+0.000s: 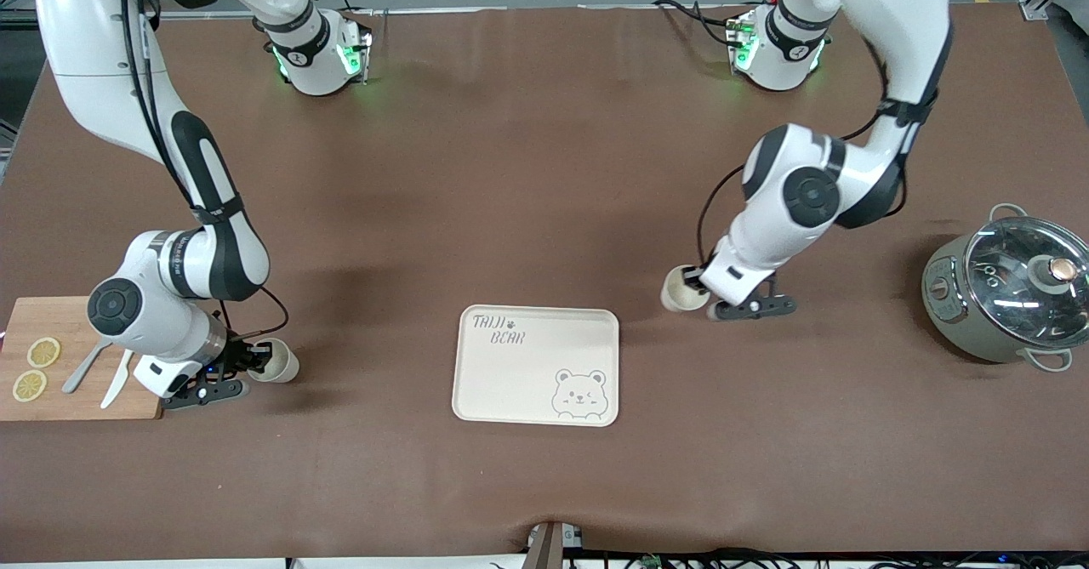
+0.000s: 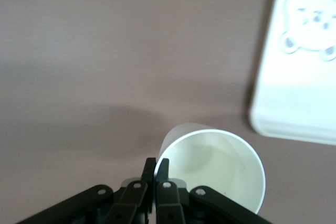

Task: Place white IKEA cup upright on tray with both arms
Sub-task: 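Carry both cups to the tray with the left and right grippers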

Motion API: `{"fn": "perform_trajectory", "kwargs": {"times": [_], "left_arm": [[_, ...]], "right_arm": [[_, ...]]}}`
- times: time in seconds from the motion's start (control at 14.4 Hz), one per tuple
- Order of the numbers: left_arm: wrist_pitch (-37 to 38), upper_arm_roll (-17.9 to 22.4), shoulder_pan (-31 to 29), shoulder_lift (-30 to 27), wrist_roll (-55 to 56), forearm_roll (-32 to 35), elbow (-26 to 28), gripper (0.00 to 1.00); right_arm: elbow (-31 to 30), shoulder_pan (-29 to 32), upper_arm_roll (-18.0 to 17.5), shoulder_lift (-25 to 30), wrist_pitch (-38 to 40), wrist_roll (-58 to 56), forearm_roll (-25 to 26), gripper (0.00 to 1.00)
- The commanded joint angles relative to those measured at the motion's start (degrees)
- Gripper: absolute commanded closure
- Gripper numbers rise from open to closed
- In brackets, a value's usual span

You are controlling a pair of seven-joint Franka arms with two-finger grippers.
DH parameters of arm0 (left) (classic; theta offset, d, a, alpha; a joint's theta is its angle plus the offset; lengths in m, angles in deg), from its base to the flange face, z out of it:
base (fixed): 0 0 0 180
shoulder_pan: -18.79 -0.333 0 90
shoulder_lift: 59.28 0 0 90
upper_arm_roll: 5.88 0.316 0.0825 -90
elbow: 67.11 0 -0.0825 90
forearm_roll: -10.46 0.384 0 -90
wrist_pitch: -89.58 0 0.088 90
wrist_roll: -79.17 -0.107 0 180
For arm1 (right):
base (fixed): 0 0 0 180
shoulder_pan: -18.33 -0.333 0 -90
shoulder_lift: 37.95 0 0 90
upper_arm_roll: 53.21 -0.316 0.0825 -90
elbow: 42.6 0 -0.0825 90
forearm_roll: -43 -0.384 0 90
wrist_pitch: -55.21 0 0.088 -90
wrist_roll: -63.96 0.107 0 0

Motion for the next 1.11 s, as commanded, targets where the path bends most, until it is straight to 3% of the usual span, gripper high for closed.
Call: {"fn": "perform_trajectory", "kwargs": {"times": [0.0, 0.28, 0.49, 0.77, 1.04], "left_arm": [[2.6, 0.3, 2.6, 7.2, 4.8, 1.1, -10.0, 1.00], [2.6, 0.6, 5.7, 13.2, 9.1, 2.4, -17.1, 1.00], [2.6, 0.9, 7.6, 17.1, 10.0, 2.8, -21.9, 1.00], [2.1, 1.3, 9.1, 19.7, 10.0, 2.9, -25.0, 1.00], [2.0, 7.5, 15.1, 21.7, 10.1, 2.8, -27.7, 1.00]], "right_arm": [[2.0, -0.2, -0.5, 0.5, 3.5, 0.1, -1.4, 1.00], [6.5, -0.5, -0.5, 0.8, 10.7, 0.5, -6.5, 1.00], [10.2, -1.7, -0.5, 1.4, 15.9, 5.2, -7.2, 1.00], [11.4, -6.3, -0.5, 2.0, 17.2, 16.1, -7.1, 1.00], [12.3, -10.7, -0.4, 2.9, 17.2, 26.3, -7.2, 1.00]]}}
